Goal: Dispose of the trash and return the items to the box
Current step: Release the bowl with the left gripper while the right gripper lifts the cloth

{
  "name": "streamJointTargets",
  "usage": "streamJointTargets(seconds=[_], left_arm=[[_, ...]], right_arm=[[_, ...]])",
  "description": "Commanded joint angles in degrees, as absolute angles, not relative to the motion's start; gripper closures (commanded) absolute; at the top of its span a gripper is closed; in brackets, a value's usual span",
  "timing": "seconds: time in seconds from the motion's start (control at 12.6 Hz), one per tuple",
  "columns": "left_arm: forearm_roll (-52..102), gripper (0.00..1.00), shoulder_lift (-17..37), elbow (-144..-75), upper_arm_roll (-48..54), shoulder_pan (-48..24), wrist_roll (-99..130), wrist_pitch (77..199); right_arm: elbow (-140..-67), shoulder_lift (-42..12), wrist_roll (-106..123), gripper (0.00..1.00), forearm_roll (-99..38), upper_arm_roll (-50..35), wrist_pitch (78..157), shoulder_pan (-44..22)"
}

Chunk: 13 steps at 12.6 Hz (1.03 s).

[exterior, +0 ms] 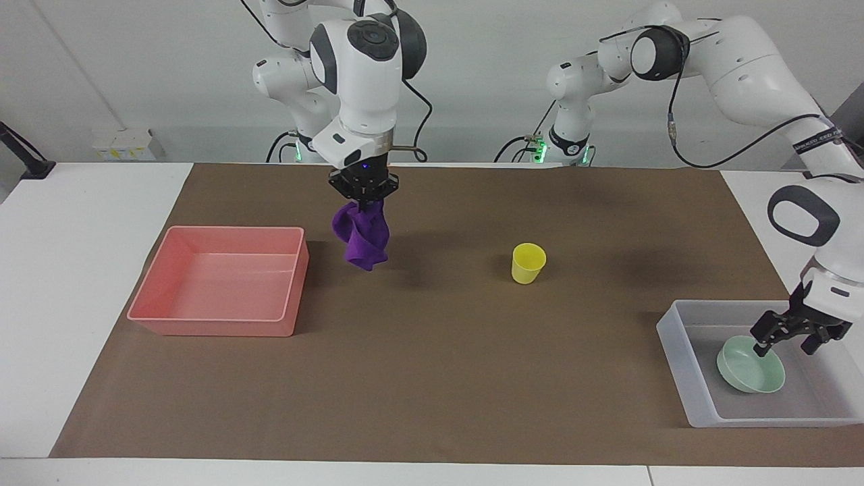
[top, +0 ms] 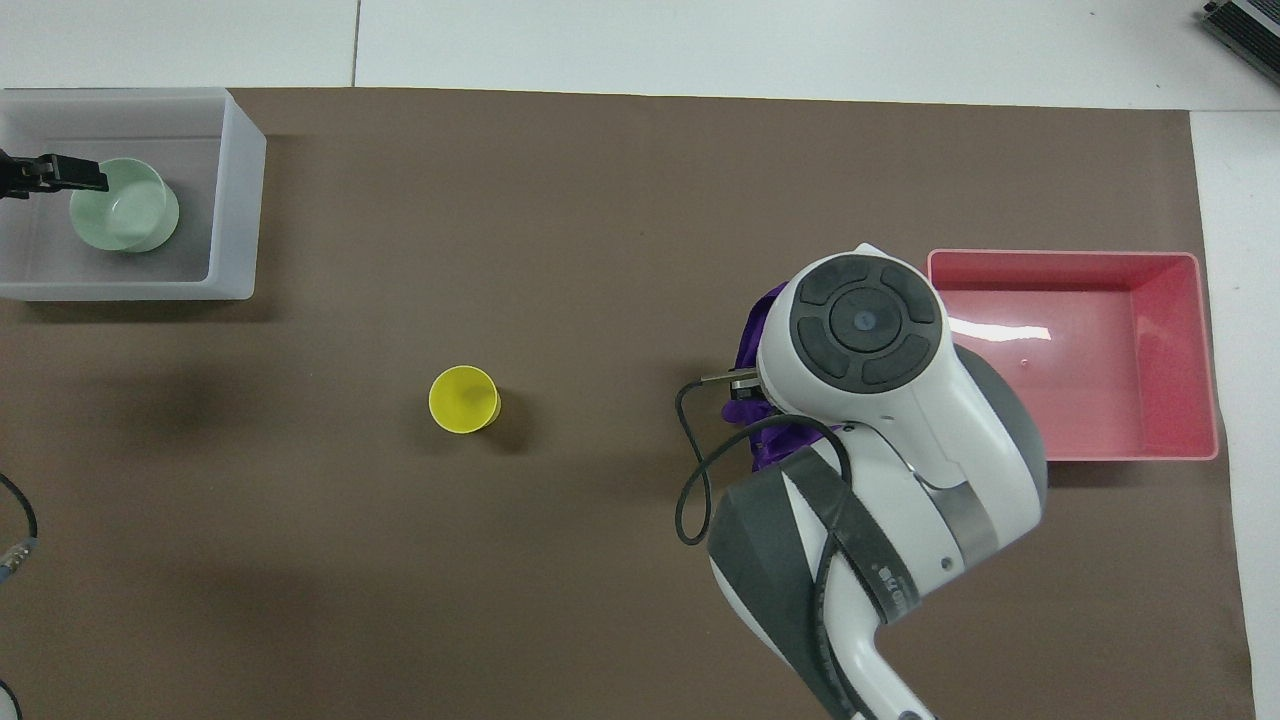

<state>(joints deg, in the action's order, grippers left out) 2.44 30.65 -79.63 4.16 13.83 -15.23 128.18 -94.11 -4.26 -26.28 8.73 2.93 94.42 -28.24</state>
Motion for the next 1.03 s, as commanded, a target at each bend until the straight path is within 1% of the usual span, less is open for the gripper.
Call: streamJointTargets(seconds=[0.0, 0.08, 0.24, 0.48, 0.63, 0.71, 0.87, 0.95], left_arm=[[2.99, 0.0, 17.71, -94.97, 3.43, 10.03, -15.82, 128.58], [2.99, 0.0, 14.1, -98.92, 3.51, 8.54, -15.39, 128.06], [2.99, 0.0, 8.64, -106.39, 3.51, 5.37, -13.54, 128.75], [2.99, 0.0, 2.92, -113.09, 3.51, 0.63, -7.77, 128.85], [2.99, 0.0, 1.5, -116.18, 3.6, -2.89, -4.06, 129.11], [2.99, 0.0, 1.15, -117.06, 3.6, -6.03, -1.61, 129.11], [2.99, 0.0, 0.44, -119.87, 3.6, -11.05, 3.32, 129.2], [2.99, 0.0, 0.35, -121.01, 3.6, -12.99, 5.17, 129.9]], right_arm=[[-89.23, -3.96, -22.34, 1.0, 9.84, 2.72, 88.97, -25.59], [-87.64, -3.61, -20.41, 1.0, 9.84, 2.64, 87.38, -24.27], [-86.31, -2.55, -16.19, 1.0, 9.84, 2.72, 85.79, -21.81], [-86.31, -0.53, -8.82, 1.0, 10.37, 2.64, 85.87, -16.54], [-86.31, 0.0, -2.49, 1.0, 10.81, 2.64, 85.96, -12.15], [-86.57, 0.17, 0.06, 1.0, 10.81, 2.46, 86.39, -9.87], [-89.19, 1.23, 3.93, 1.0, 10.2, 2.37, 87.97, -4.95], [-91.65, 2.19, 6.3, 1.0, 9.93, 2.37, 89.98, -2.4]])
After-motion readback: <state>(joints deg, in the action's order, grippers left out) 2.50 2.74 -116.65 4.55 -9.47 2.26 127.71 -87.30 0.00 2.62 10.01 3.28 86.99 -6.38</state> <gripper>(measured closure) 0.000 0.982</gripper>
